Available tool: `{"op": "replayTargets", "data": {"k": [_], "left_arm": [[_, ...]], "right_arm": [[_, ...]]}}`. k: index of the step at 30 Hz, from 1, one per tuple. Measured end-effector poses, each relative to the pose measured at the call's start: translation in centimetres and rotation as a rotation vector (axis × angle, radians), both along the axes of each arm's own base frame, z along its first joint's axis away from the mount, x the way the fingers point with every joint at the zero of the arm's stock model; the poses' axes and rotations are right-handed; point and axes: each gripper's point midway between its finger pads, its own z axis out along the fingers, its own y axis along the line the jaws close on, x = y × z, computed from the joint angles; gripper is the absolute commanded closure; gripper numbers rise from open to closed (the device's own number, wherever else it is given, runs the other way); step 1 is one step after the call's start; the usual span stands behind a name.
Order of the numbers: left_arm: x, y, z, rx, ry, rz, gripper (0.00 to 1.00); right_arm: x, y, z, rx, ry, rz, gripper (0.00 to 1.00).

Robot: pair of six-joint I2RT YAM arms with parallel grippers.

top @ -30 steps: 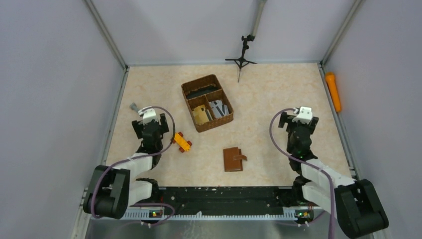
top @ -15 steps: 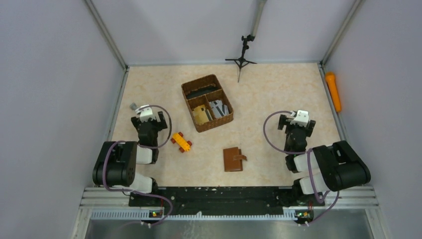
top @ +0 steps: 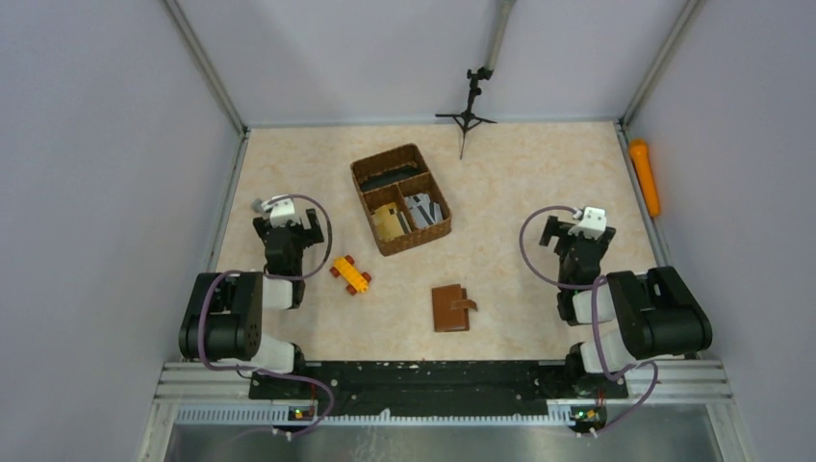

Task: Take the credit cards out of the card holder
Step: Reset both arms

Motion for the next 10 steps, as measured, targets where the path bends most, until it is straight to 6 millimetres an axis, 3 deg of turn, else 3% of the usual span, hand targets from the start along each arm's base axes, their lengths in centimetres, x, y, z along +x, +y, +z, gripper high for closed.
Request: {"op": "replayTargets", "data": {"k": [10], "left_arm": [[-0.02,0.00,-0.19,0.000,0.010,0.000,0.01]], "right_arm": [[0.08,0.24,0.00,0.002,0.000,0.014,0.01]]}}
